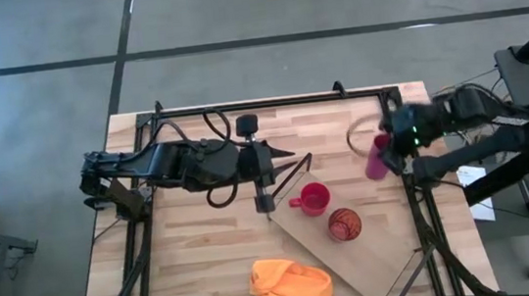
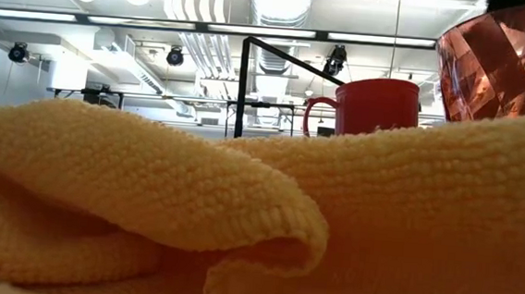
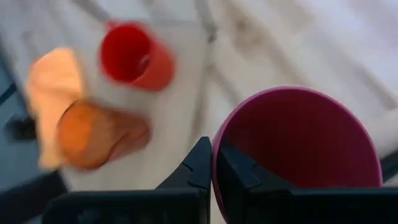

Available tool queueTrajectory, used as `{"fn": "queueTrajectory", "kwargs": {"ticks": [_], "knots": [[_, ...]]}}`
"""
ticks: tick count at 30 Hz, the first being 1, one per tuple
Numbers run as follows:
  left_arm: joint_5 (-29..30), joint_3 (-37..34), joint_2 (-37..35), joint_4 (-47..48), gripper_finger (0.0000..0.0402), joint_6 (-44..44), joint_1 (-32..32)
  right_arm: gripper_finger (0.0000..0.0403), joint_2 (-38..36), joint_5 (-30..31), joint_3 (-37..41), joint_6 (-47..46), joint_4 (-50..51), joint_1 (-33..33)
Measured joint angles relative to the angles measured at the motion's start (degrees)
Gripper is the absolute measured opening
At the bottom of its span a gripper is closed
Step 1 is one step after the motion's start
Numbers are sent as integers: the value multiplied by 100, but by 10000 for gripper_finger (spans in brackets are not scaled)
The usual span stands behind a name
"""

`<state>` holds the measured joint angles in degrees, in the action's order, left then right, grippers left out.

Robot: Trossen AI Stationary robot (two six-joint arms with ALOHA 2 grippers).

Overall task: Stack small to large cups/mugs on shelf
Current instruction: Put the pink cup on the shelf

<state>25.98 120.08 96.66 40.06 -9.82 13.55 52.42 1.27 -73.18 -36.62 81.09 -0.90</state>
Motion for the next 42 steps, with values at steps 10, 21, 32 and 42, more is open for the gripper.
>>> {"fn": "queueTrajectory", "kwargs": {"ticks": [10,21,32,42], "knots": [[2,-231,2,-3,61,-2,-123,9,292,256,45,-1235,-990,2762],[2,-232,2,-9,61,37,-121,9,840,704,45,-1859,-1338,4403],[2,-232,0,-17,61,53,-117,9,1955,1242,172,-1670,-1116,5170],[0,-215,-4,-105,61,66,-117,9,2447,1684,112,-2141,-1786,5572]]}}
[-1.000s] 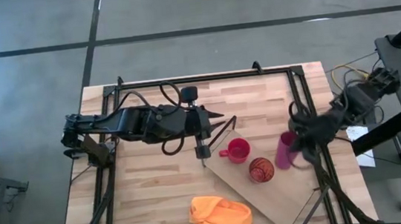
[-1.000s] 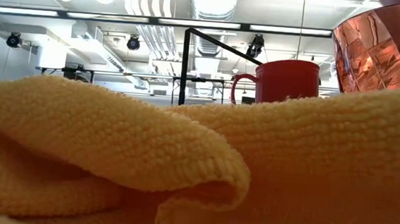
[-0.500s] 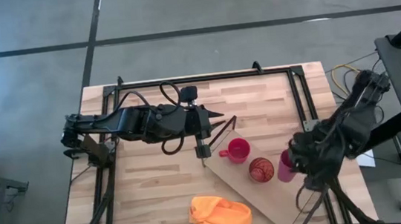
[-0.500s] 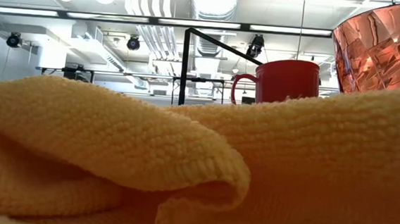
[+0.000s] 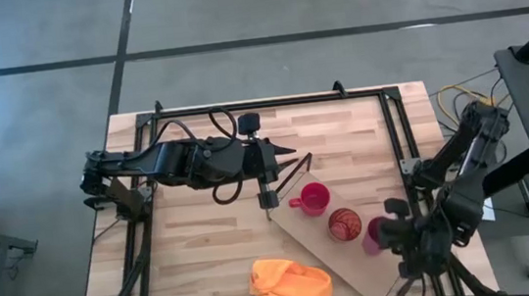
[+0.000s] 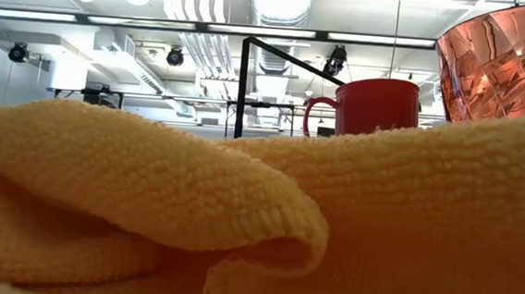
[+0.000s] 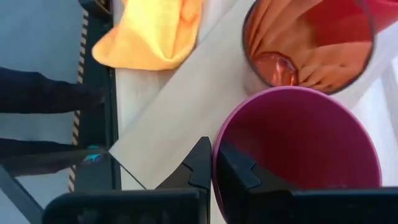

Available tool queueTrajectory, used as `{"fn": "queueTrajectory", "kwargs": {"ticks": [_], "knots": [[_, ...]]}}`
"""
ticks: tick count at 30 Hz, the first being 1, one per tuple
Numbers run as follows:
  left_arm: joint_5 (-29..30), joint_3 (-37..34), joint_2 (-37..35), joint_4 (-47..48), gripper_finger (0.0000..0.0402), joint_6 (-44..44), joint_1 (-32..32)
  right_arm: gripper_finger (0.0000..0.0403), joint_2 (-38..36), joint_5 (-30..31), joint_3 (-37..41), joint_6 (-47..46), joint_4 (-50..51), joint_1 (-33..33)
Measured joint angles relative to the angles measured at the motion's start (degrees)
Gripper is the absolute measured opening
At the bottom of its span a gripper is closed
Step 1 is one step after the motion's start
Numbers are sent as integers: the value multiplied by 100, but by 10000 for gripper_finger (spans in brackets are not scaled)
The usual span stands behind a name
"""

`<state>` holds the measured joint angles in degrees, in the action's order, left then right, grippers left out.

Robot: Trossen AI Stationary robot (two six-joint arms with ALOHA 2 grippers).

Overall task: Stack small to large cups/mugs on shelf
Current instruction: Put the pink cup on the shelf

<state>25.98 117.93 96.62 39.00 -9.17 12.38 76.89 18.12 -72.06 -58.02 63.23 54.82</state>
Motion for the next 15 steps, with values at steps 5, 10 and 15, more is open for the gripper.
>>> {"fn": "queueTrajectory", "kwargs": {"ticks": [5,10,15], "knots": [[-22,0,0,2,61,0,11,9,367,4,-71,-33,-132,125],[-22,2,0,2,61,-2,44,9,779,-1,-163,-52,-213,164],[-22,7,-2,1,61,-2,52,9,1026,14,-285,-227,-242,158]]}}
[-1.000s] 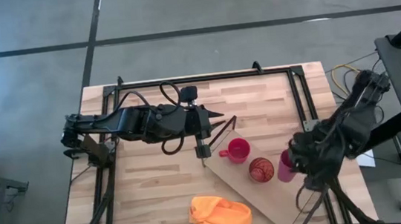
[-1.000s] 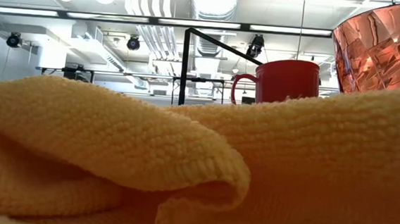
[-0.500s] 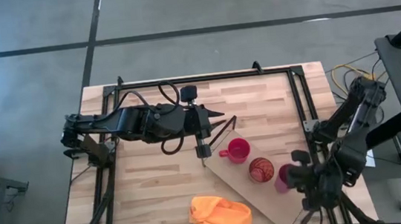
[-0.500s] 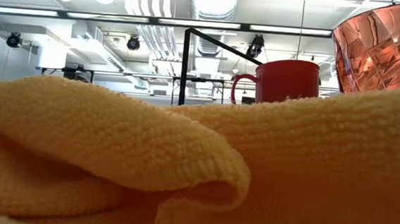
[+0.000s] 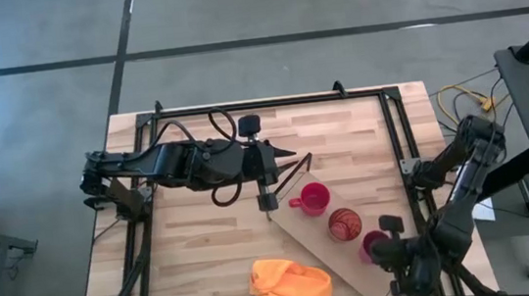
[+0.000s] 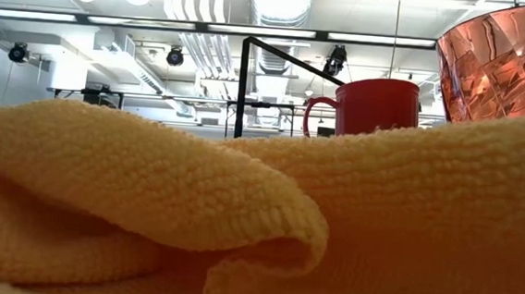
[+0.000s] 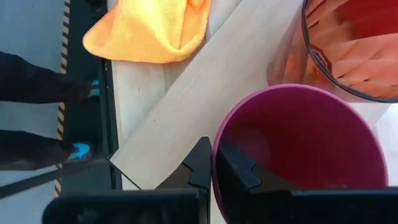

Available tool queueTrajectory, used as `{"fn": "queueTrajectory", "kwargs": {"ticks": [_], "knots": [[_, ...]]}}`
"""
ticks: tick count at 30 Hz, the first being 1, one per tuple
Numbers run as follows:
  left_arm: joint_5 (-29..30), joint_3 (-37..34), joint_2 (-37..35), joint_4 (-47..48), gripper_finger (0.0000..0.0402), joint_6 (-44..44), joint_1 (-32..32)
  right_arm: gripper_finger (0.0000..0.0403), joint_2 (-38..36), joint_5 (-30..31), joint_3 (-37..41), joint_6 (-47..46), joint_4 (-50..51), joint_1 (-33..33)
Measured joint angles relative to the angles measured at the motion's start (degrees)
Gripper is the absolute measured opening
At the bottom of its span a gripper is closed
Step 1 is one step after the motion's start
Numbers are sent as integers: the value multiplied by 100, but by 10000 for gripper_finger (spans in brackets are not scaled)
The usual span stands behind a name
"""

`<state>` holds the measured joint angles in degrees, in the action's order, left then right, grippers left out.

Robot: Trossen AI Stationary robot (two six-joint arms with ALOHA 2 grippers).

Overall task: Stack small to large cups/mugs on shelf
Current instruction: Put the pink cup on the shelf, then return to Home Position

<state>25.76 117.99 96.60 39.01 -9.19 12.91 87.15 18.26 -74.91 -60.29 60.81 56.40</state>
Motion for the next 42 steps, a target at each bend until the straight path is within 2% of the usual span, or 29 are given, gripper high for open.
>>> {"fn": "queueTrajectory", "kwargs": {"ticks": [5,14,22,28,33,35,37,42], "knots": [[0,4,0,1,61,-2,0,14,70,-47,-51,-148,10,0],[-17,9,-7,4,61,-3,-4,60,37,-462,-168,-300,47,-4],[-62,9,-22,5,61,-3,19,81,35,-598,-662,-598,94,-4],[-71,117,-71,14,61,-17,88,70,29,-944,-1469,-1101,1171,-4],[-68,201,-273,-2,61,-20,201,61,24,-907,-2301,-1181,2481,-16],[-48,192,-398,50,61,-20,247,59,24,-693,-2649,-1081,2943,-29],[-27,173,-537,113,61,-20,269,56,-59,-170,-2866,-688,2873,-31],[5,166,-906,738,61,-22,260,50,-226,1834,-3447,734,2937,-14]]}}
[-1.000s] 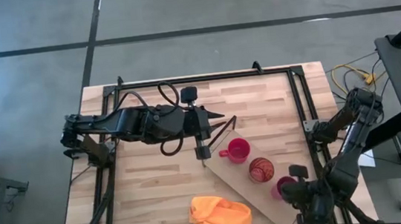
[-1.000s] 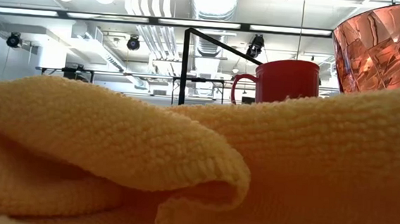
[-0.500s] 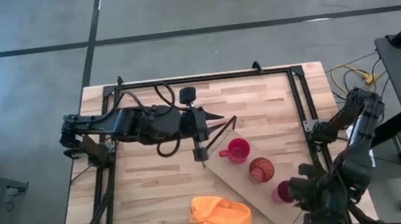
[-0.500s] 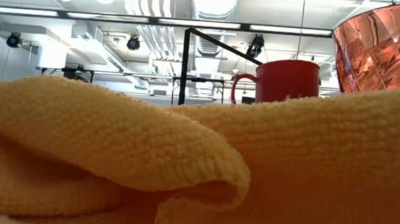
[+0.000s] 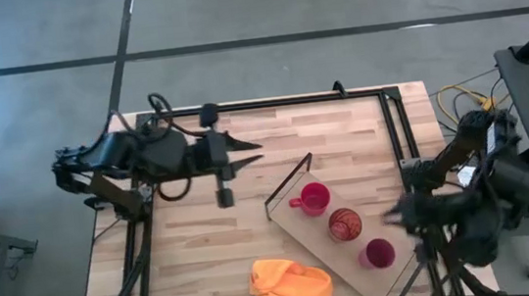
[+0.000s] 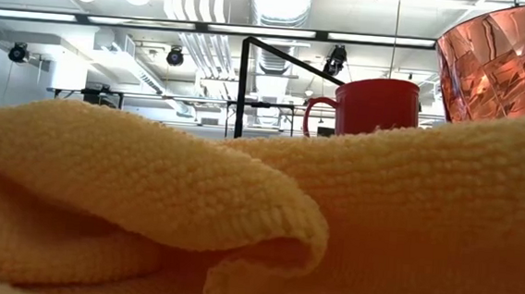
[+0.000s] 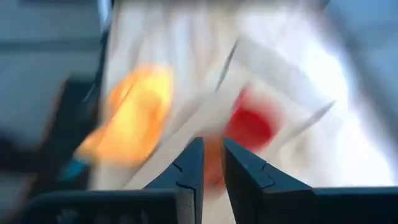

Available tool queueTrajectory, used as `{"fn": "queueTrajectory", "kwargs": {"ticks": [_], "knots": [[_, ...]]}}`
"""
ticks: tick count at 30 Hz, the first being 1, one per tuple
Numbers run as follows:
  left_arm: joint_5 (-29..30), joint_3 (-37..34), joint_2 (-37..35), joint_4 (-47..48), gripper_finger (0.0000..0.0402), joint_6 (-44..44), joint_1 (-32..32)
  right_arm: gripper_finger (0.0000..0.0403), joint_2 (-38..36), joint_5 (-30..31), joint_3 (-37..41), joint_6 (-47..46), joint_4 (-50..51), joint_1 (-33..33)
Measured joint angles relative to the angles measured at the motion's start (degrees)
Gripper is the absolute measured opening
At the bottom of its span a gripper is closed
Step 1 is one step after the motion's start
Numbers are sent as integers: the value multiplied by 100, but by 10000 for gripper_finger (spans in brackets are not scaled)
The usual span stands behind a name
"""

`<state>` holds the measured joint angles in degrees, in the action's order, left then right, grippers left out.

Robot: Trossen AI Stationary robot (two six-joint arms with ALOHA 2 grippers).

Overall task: Stack small to large cups/mugs on shelf
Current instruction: Return to Home Position

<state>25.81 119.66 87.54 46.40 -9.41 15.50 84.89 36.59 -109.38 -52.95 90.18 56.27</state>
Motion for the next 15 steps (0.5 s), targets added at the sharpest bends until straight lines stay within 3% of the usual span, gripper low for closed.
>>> {"fn": "queueTrajectory", "kwargs": {"ticks": [5,7,15], "knots": [[-18,-25,-393,1130,61,37,-4,48,-316,2663,-394,1454,-27,-36],[-40,-58,-524,1218,61,266,-4,48,-528,3284,-458,1675,-20,-122],[-302,-102,-851,1206,61,997,-10,47,-1538,2826,-251,1972,-174,-1069]]}}
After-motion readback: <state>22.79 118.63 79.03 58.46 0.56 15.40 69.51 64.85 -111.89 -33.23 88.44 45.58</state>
